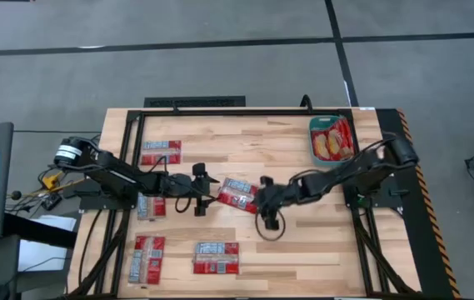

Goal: Sort popcorn bags into baskets
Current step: Put the popcorn bag into the green bin

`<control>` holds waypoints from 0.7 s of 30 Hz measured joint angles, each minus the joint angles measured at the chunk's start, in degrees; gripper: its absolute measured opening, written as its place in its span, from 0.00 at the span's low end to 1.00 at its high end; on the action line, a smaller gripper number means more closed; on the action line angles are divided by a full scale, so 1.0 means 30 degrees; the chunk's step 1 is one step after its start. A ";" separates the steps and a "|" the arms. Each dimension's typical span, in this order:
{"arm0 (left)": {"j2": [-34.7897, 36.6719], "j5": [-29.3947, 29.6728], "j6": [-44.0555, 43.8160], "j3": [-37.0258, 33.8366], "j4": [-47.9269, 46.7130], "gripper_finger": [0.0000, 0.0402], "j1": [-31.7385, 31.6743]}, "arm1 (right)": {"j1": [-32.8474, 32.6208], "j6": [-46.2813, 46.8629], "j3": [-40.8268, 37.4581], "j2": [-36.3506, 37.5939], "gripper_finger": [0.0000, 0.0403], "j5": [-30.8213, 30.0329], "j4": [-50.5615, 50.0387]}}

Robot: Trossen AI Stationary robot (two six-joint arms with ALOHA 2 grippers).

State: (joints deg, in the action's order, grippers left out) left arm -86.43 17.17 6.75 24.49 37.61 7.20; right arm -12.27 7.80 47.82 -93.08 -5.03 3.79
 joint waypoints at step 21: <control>0.0022 -0.0543 0.3076 0.0044 -0.1296 0.68 0.0188 | -0.0111 0.1761 0.0808 -0.5098 0.12 -0.3326 0.0517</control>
State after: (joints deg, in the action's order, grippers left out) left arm -86.37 15.54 15.98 24.62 33.72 7.77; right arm -12.60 13.08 50.25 -108.37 -15.01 5.34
